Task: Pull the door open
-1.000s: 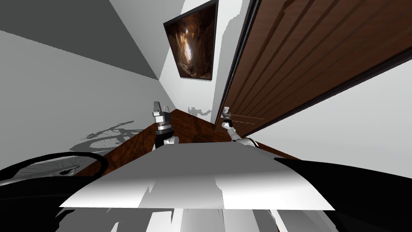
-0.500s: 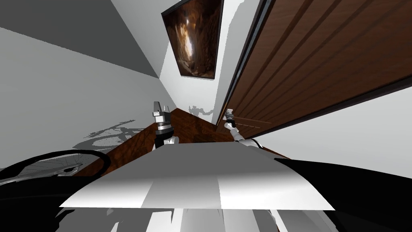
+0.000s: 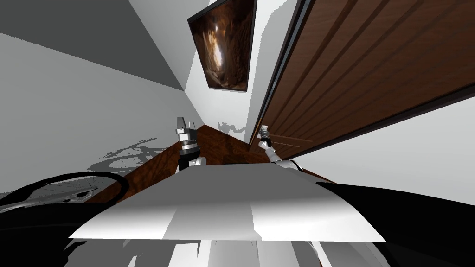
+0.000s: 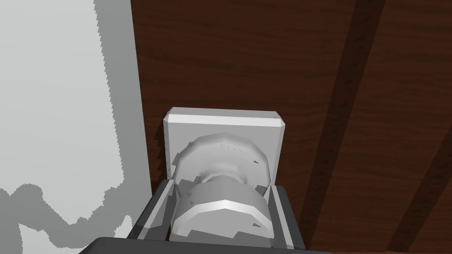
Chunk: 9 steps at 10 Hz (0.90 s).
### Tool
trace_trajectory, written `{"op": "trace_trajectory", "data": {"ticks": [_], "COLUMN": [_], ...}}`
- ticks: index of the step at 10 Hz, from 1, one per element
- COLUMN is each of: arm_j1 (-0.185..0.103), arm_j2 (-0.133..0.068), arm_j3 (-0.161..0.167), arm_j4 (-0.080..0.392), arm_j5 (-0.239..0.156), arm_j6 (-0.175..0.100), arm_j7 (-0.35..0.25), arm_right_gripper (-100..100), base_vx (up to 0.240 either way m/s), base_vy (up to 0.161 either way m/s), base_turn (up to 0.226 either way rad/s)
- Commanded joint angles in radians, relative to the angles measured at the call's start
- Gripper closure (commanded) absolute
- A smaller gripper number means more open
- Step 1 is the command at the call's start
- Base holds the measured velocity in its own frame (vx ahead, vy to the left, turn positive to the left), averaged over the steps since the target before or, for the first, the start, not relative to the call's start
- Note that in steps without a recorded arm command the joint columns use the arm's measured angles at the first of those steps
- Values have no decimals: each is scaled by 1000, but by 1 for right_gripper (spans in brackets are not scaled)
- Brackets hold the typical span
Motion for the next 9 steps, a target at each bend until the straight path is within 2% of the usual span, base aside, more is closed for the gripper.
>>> {"op": "trace_trajectory", "data": {"ticks": [1,3,6,9], "arm_j1": [6,14,33,47], "arm_j2": [-12,-29,-68,-97], "arm_j3": [16,41,95,135], "arm_j4": [-8,-19,-45,-64], "arm_j5": [1,3,8,11], "arm_j6": [3,7,15,22], "arm_j7": [-20,-50,-116,-165], "arm_right_gripper": [100,100,100,100], "base_vx": [-148,-256,-242,-212], "base_vy": [-32,-92,-76,-102], "base_turn": [115,177,214,141]}}
